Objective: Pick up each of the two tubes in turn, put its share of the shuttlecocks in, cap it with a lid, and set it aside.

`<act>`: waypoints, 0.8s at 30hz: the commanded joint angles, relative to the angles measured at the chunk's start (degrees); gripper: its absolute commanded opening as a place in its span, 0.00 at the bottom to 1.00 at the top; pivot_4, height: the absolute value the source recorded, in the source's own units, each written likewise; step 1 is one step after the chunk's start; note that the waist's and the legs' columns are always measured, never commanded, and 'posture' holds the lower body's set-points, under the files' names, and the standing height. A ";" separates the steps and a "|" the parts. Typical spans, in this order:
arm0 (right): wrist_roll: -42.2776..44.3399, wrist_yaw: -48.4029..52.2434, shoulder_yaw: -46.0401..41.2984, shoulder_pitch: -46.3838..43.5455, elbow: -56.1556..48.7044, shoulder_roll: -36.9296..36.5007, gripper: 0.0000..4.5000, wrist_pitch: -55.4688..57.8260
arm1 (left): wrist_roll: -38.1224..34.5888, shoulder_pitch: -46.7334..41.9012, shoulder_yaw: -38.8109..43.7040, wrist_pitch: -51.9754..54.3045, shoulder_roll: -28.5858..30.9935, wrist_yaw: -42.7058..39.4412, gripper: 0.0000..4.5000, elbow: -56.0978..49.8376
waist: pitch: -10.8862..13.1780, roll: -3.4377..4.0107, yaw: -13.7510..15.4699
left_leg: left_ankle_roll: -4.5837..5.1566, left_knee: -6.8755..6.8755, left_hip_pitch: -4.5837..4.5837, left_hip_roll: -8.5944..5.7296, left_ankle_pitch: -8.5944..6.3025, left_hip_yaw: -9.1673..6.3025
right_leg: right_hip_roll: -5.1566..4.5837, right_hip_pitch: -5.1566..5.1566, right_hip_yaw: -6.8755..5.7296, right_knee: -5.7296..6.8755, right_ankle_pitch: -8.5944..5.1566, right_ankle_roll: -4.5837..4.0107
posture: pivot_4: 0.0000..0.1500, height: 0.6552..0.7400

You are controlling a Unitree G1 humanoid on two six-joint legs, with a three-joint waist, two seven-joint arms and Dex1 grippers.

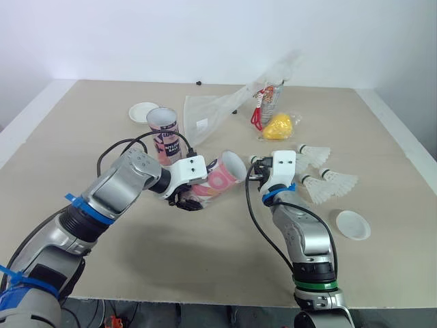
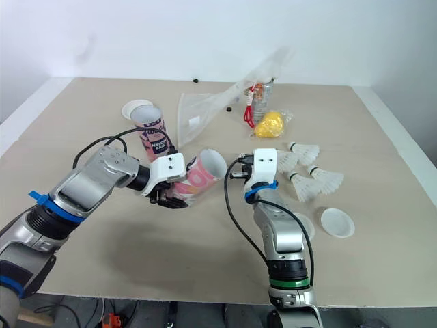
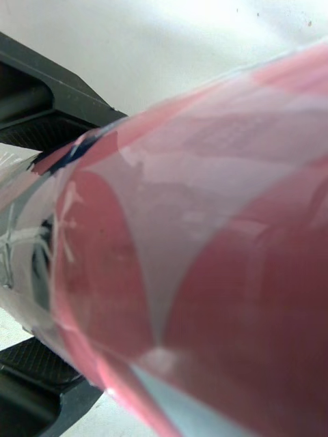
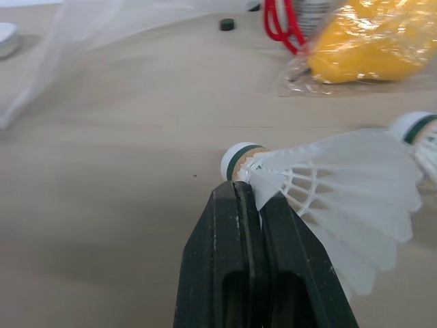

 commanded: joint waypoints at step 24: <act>10.69 55.26 -0.50 -4.75 -20.75 -44.93 0.03 -20.12 | 1.40 -2.33 -0.29 -2.24 -2.26 -2.07 0.69 3.22 | 0.29 0.19 0.13 | 0.06 0.12 -0.02 -0.27 0.03 -0.10 | -0.14 0.19 0.06 -0.11 -0.06 0.16 | 1.00 1.00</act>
